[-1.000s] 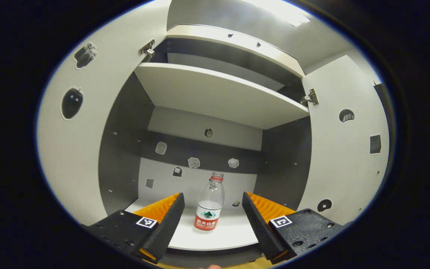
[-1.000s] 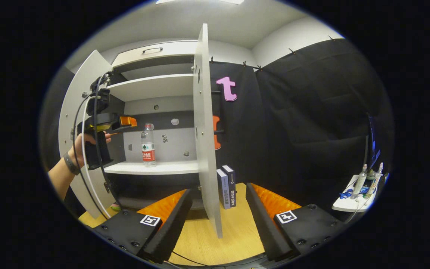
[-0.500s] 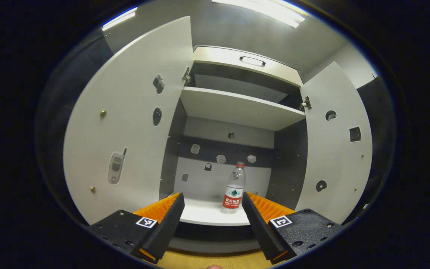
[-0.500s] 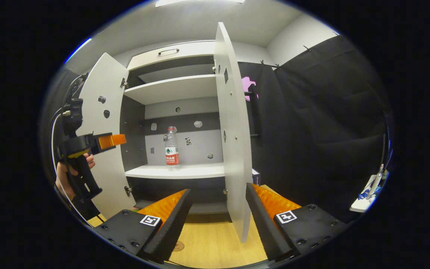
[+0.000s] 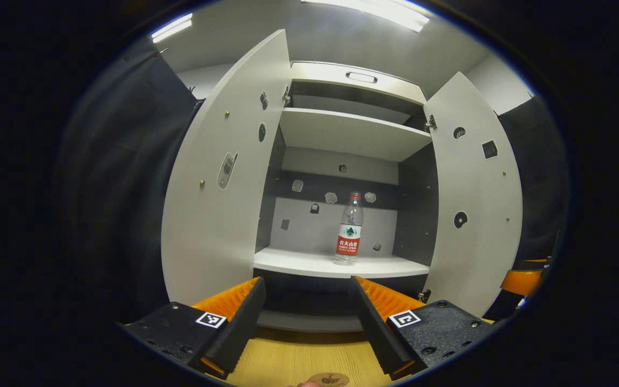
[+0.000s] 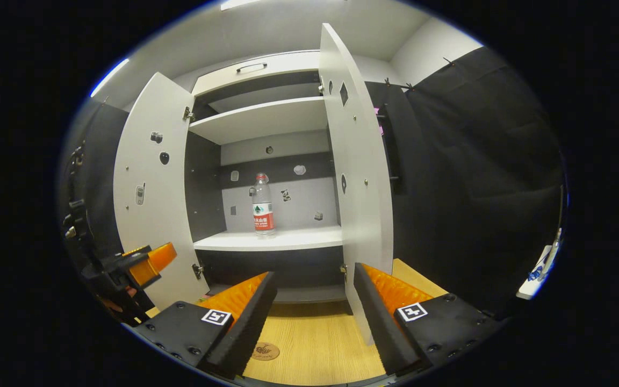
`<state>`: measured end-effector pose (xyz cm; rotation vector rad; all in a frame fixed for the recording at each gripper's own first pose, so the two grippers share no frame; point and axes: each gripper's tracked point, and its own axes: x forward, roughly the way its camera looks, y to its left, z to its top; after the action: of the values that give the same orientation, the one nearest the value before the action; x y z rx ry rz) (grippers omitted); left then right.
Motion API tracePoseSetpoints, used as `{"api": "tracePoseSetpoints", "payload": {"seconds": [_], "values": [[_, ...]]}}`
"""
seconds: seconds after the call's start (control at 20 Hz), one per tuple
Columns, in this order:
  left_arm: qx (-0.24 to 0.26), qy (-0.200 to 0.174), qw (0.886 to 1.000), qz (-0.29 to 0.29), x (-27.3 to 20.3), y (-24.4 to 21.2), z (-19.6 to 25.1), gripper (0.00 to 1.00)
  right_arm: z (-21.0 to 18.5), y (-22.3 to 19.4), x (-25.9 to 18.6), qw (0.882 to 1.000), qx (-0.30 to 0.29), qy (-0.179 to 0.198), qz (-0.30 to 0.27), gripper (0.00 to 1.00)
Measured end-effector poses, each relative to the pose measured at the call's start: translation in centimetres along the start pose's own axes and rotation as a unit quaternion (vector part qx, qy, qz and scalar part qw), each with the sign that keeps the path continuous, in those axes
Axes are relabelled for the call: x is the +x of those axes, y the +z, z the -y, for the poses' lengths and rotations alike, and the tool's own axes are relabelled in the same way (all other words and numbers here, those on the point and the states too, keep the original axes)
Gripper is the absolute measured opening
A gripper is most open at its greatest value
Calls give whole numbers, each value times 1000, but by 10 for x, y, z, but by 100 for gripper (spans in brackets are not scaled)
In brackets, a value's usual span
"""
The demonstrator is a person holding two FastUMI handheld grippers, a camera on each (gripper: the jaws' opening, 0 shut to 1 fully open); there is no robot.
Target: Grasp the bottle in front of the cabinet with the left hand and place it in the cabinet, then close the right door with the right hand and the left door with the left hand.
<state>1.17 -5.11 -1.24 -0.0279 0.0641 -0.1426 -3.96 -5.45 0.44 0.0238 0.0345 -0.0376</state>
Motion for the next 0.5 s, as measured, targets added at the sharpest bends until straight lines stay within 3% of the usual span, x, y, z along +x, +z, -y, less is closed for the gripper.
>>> {"api": "tracePoseSetpoints", "payload": {"seconds": [0.15,0.3,0.5], "values": [[-1,0,1000,-19,-10,-19,-1,97,28,20,-10,999,-13,-22,18,96],[1,1,1000,-29,-11,-28,-2,95,92,51,-26,993,-43,-102,40,96],[-7,3,1000,-27,-8,-27,-6,95,162,100,-33,972,-111,-191,77,96]]}}
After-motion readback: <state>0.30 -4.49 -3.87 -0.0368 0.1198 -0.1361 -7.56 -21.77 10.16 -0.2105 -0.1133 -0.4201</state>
